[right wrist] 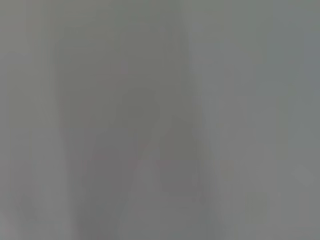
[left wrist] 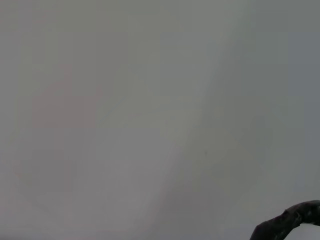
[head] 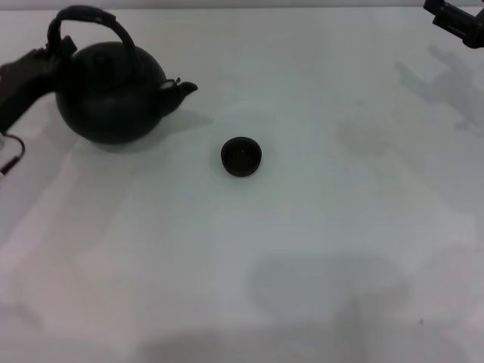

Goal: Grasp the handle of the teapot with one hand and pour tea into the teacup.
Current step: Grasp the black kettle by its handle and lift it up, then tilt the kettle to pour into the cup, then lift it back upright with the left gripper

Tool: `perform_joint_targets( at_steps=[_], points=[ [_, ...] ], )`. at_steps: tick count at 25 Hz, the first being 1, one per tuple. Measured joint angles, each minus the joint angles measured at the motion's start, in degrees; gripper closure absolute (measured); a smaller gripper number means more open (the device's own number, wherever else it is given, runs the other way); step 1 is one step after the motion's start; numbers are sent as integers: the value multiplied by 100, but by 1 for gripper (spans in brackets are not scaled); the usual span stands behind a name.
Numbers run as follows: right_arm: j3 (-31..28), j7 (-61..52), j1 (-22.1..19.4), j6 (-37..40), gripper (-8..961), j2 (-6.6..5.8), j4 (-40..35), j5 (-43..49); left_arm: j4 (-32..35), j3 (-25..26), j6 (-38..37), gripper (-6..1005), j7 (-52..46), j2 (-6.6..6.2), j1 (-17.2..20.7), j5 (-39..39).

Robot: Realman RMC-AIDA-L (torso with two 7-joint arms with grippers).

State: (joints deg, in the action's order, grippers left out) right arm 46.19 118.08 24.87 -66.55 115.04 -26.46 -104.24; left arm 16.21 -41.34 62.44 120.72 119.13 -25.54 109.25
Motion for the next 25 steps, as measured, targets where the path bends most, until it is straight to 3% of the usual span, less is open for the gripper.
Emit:
perform_joint_targets(
  at_steps=[5, 10, 16, 25],
  points=[
    [-3, 67, -73, -7, 96, 5, 34, -8, 1265, -324, -591, 838, -1696, 0, 19, -1055],
    [-5, 80, -108, -11, 96, 9, 42, -56, 2561, -1512, -1547, 839, -3355, -26, 136, -1869],
    [-5, 106, -95, -104, 96, 10, -2, -68, 3828, -2594, -2193, 839, -4634, -15, 386, -2708],
    [-12, 211, -93, -314, 97, -1, -70, -421, 5372, -3780, -2500, 839, -6463, 2, 768, -4728]
  ],
)
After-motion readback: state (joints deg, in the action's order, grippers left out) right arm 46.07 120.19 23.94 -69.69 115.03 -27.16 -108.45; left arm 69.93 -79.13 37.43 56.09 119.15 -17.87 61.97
